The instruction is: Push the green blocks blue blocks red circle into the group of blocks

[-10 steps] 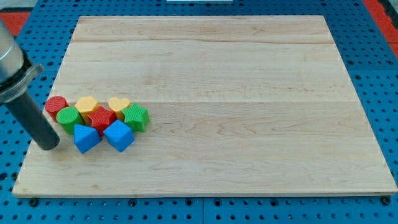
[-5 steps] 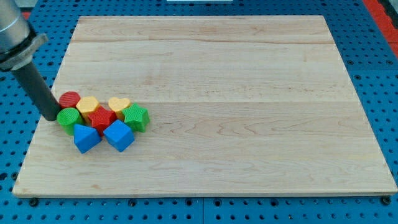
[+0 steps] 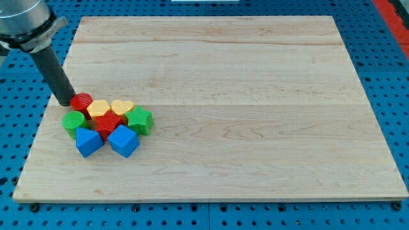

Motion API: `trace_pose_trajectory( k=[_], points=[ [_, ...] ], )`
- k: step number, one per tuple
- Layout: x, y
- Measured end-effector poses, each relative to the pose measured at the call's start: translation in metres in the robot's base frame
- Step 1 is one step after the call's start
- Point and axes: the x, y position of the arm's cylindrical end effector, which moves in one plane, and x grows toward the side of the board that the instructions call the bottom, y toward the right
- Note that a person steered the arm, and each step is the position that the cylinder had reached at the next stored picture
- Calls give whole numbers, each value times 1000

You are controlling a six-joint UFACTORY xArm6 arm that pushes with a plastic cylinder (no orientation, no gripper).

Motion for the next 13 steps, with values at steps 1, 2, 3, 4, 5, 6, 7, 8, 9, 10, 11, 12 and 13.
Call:
trace_pose_trajectory(
  k=[1, 2, 3, 4, 5, 6, 7, 8, 9, 10, 11, 12, 13],
  points=[
    [0, 3],
    [2, 0],
    [18, -30],
    [46, -51],
    [63, -27],
    [78, -5],
    [102, -9],
    [108, -5],
    [108, 20],
    [108, 35],
    [108, 41],
    [141, 34],
    [165, 88]
  ],
)
